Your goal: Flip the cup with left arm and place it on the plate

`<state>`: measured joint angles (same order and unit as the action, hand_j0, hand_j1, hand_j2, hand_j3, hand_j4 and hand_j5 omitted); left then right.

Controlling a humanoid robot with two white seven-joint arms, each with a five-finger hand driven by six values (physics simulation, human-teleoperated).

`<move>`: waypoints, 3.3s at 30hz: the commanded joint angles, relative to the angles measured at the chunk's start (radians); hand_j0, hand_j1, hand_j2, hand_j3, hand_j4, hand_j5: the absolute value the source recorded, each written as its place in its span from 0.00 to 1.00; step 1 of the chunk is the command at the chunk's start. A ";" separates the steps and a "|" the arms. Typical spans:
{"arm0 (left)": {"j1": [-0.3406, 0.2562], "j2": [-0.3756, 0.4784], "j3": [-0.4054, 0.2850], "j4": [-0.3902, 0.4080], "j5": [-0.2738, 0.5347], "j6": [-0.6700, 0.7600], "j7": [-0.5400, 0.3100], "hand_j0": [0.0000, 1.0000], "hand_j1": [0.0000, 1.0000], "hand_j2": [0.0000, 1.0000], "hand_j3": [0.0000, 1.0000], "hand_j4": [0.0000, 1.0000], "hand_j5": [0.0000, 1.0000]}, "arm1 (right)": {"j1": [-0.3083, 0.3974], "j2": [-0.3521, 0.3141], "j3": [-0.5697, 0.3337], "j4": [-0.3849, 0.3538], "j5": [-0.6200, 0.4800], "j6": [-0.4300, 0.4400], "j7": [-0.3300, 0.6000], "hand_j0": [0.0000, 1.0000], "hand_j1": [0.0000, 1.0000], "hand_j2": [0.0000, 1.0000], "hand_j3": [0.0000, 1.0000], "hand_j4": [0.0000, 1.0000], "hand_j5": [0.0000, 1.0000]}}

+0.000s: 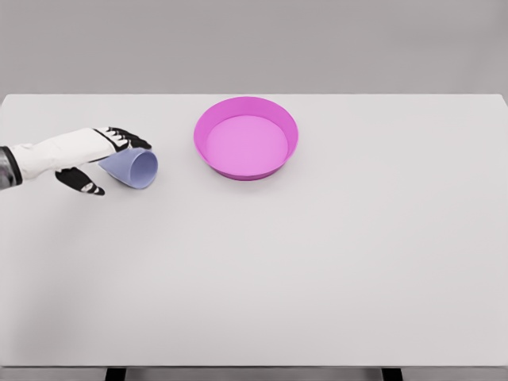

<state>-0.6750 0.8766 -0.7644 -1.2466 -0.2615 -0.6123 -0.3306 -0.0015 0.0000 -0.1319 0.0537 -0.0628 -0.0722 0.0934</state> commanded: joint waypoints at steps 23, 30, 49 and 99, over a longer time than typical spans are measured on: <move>-0.048 -0.125 -0.012 0.165 -0.042 0.001 -0.005 1.00 1.00 1.00 1.00 1.00 1.00 | 0.000 0.000 0.000 0.000 0.000 0.000 0.000 1.00 1.00 1.00 1.00 1.00 1.00; -0.048 -0.146 -0.012 0.179 -0.054 0.001 -0.047 0.96 0.96 0.96 0.96 0.96 0.96 | 0.000 0.000 0.000 0.000 0.000 0.000 0.000 1.00 1.00 1.00 1.00 1.00 1.00; -0.054 -0.156 -0.009 0.177 -0.028 0.001 -0.047 0.76 0.76 0.76 0.76 0.76 0.76 | 0.000 0.000 0.000 0.000 0.000 0.000 0.000 1.00 1.00 1.00 1.00 1.00 1.00; -0.086 -0.432 0.002 0.217 0.367 0.001 -0.047 0.77 0.77 0.77 0.77 0.77 0.77 | 0.000 0.000 0.000 0.000 0.000 0.000 0.000 1.00 1.00 1.00 1.00 1.00 1.00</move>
<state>-0.7609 0.4623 -0.7637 -1.0366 0.0975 -0.6125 -0.3777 -0.0015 0.0000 -0.1319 0.0537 -0.0628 -0.0723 0.0934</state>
